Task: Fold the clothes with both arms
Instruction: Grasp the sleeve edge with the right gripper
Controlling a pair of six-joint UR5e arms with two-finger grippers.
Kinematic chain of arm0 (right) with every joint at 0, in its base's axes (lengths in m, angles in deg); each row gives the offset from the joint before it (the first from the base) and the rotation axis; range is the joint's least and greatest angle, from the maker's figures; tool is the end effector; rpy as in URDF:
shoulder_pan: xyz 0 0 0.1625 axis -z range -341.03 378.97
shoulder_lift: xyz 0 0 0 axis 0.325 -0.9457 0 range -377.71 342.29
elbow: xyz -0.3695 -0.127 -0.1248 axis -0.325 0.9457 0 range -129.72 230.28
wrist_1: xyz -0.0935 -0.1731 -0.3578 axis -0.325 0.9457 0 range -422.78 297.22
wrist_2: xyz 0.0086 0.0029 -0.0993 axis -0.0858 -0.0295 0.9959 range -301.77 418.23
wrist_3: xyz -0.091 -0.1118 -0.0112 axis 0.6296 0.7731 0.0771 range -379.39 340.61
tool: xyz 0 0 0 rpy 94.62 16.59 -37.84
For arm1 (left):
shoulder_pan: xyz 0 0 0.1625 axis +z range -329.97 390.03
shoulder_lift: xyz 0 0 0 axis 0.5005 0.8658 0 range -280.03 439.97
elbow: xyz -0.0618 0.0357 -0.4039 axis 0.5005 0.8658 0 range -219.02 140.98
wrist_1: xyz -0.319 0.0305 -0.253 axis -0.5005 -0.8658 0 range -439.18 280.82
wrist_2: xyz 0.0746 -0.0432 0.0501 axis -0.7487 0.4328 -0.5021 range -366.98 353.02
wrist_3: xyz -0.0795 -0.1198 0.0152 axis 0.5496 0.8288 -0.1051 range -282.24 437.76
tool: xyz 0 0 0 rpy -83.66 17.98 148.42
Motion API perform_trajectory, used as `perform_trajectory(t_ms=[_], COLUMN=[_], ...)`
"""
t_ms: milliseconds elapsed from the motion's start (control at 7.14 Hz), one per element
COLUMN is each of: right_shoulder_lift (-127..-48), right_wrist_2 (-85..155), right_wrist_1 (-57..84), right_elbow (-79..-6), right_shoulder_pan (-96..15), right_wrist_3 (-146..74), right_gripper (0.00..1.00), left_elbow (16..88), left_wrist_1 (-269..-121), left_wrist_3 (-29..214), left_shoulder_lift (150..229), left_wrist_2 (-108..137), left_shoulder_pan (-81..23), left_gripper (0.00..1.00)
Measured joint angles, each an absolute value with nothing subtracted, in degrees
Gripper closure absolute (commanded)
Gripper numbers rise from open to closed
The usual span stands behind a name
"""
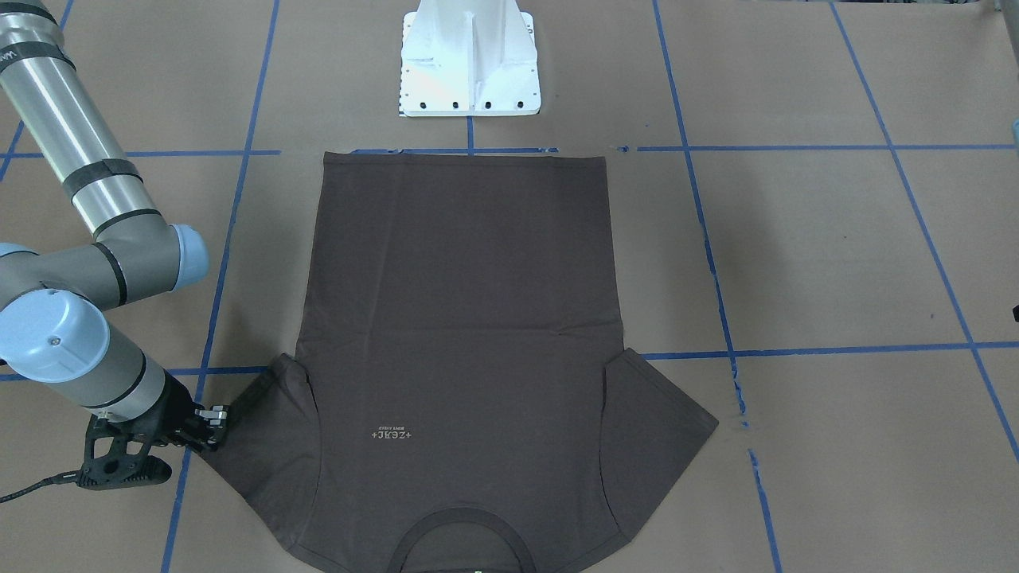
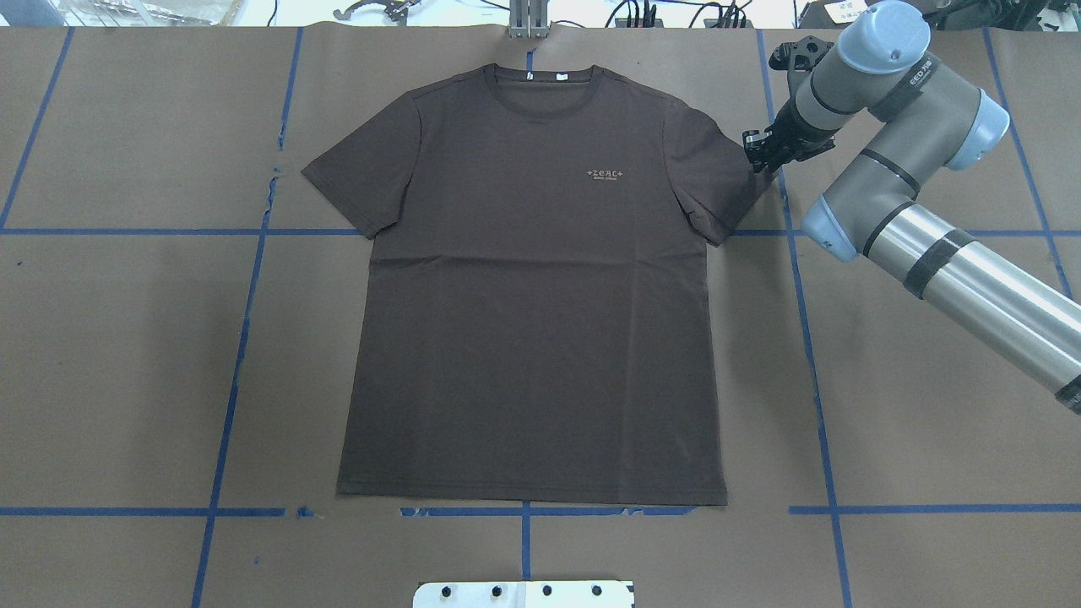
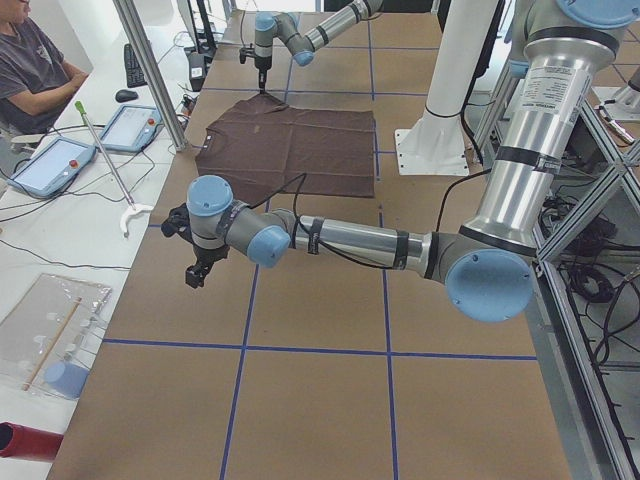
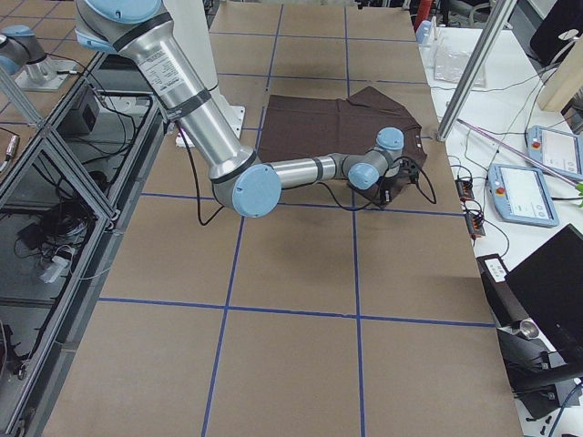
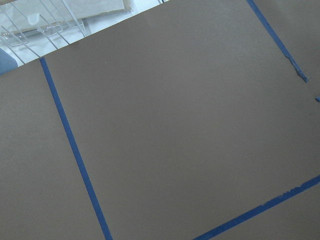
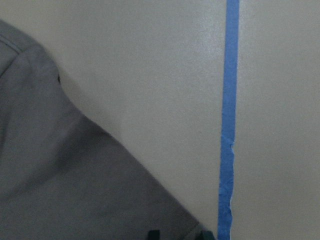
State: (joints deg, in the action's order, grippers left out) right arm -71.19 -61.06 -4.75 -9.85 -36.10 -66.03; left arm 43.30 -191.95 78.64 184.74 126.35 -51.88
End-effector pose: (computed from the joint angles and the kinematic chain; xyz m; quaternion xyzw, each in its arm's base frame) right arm -0.3976 -0.6787 0.4837 0.0864 -0.3896 0.0100 0.9169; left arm 0.0544 -0.6249 0.5532 0.2107 0.3743 0.1514 0.8903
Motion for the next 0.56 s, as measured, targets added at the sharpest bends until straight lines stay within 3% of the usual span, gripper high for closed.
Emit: perform_trajectory(t_ms=[560], right_shoulder_lift=[-71.7], right_wrist_2=[-61.3], right_wrist_1=[-4.6], right_elbow=[-9.5], right_shoulder_pan=[-36.1], right_wrist_3=[-66.1], right_gripper=[0.03], left_elbow=[43.4], left_wrist_1=[-191.9], left_wrist_3=[78.7], left_shoulder_lift=[184.7], left_wrist_2=[126.3], left_shoulder_pan=[-51.9], left_gripper=[0.0])
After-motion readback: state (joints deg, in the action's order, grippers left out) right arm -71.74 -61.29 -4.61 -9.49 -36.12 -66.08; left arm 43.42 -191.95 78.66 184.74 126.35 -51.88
